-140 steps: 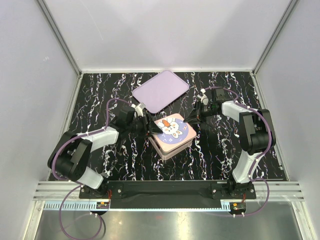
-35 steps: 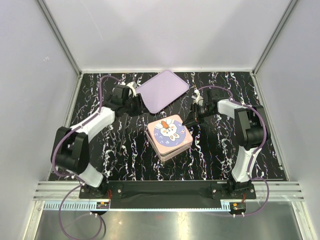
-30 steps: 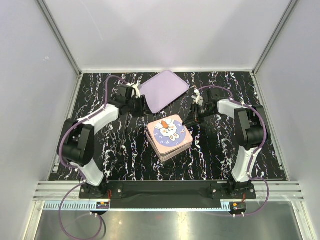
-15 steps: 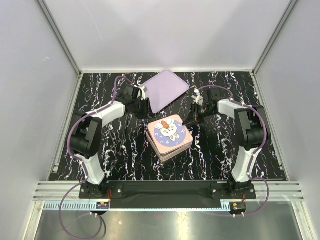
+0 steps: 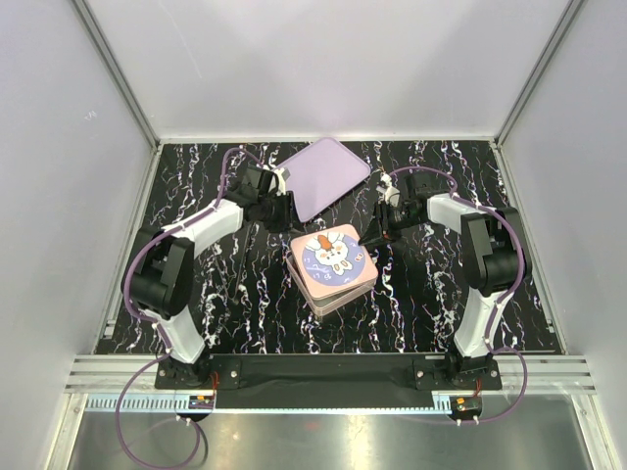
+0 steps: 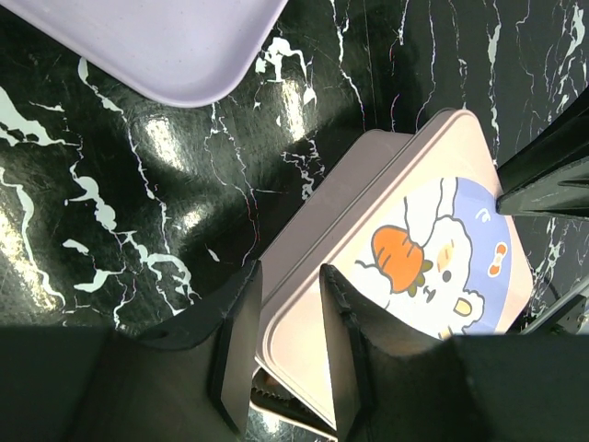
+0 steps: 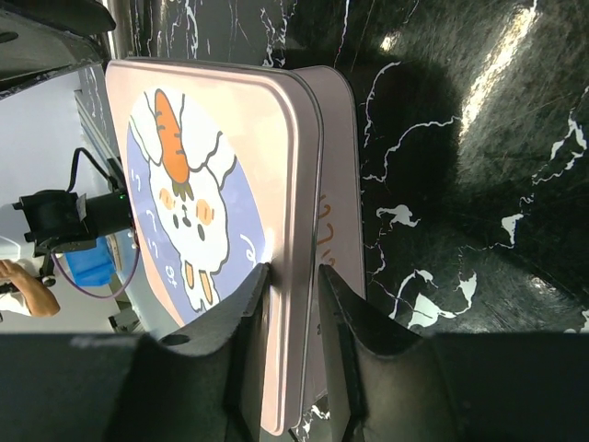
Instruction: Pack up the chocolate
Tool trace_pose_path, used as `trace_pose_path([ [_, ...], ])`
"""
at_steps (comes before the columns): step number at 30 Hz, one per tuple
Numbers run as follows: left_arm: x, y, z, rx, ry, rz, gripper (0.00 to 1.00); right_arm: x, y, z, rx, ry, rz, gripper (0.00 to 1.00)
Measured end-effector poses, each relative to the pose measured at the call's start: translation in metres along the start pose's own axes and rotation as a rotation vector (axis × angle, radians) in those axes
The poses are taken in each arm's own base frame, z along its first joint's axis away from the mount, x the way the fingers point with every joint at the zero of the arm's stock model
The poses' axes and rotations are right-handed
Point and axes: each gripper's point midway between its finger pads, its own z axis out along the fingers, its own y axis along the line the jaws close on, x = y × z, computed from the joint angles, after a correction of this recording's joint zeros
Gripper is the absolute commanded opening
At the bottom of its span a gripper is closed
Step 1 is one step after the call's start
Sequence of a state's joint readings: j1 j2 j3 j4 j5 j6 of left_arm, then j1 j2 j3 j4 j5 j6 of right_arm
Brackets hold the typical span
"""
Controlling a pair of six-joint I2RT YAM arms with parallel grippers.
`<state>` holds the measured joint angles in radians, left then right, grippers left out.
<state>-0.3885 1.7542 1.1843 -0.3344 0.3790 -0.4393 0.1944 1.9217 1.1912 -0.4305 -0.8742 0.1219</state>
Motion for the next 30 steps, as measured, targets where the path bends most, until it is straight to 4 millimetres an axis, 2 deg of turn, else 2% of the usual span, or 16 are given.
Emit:
trace_pose_path([
  [12, 0.003, 0.001, -0.002, -0.011, 0.009, 0.005, 0.38, 0.002, 0.003, 0.001, -0.001, 0.006, -0.022, 0.23],
  [16, 0.004, 0.004, -0.003, -0.034, 0.024, 0.010, 0.38, 0.002, 0.003, 0.001, -0.001, 0.007, -0.028, 0.23],
  [22, -0.009, 0.007, 0.003, -0.071, 0.020, 0.031, 0.34, 0.002, 0.003, 0.001, -0.001, 0.007, -0.032, 0.24],
  [30, 0.002, 0.006, 0.004, -0.088, 0.054, 0.045, 0.33, 0.001, 0.004, 0.001, 0.007, 0.010, -0.035, 0.25],
])
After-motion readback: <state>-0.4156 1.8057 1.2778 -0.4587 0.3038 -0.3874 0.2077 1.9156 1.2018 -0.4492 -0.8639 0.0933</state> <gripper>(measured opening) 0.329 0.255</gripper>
